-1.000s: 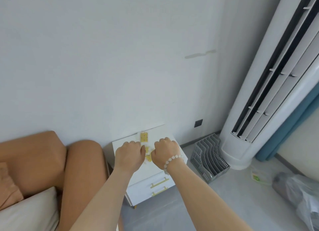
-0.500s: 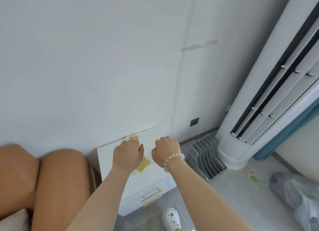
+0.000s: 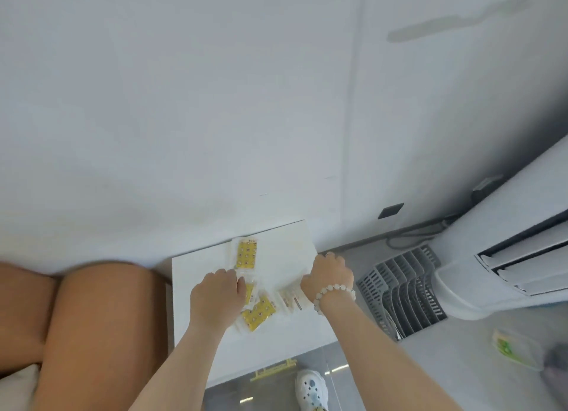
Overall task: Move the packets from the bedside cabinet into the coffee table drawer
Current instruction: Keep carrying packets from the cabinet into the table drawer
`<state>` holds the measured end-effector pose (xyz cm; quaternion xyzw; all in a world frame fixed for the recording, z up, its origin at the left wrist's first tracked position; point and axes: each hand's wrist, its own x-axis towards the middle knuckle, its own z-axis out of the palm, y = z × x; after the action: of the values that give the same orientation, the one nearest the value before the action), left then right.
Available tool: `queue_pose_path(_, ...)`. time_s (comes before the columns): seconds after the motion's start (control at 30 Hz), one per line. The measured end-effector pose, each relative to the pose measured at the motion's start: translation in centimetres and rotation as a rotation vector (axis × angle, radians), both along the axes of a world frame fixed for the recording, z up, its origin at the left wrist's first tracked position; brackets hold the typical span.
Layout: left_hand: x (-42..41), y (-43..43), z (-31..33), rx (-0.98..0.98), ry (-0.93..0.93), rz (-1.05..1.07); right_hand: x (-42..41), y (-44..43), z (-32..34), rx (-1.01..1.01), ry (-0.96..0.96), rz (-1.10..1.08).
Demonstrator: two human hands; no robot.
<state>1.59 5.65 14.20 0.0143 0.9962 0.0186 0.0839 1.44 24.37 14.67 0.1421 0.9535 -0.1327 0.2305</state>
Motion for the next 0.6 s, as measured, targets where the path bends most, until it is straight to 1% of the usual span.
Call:
queue_pose_path(0.07, -0.1, -0.8, -1.7, -0.002, -0.052, 0.010, -0.6, -0.3, -2.9, -0.015, -0.099, -0.081)
queue_pose_path(0.13, 0.0, -1.6, -3.6, -0.041, -0.147, 0.013, -0.6, -0.9, -5.9, -0.024, -0.207, -0.145)
queue_pose_path(0.27, -0.2, -4.1, -8.5, -0.025, -0.133, 0.039, -0.3, -2.7, -11.9, -0.005, -0.370, -0.213)
queue_pose_path(0.3, -0.4, -4.3, -9.7, -0.039, -0.161, 0.050, -0.4, -3.1, -13.3, -0.007, -0.395, -0.235)
queue_pose_path(0.4, -1.2, -4.7, -13.5, -0.039, -0.234, 0.041, -0.5, -4.4, -17.5, -0.005, -0.432, -0.290)
queue_pose_path(0.5, -1.7, -4.9, -17.0, -0.050, -0.264, 0.009, -0.5, -6.8, -21.2, -0.075, -0.432, -0.394)
queue_pose_path(0.6, -3.0, -5.0, -19.4, -0.016, -0.291, 0.129, -0.6, -9.8, -23.6, -0.135, -0.413, -0.470)
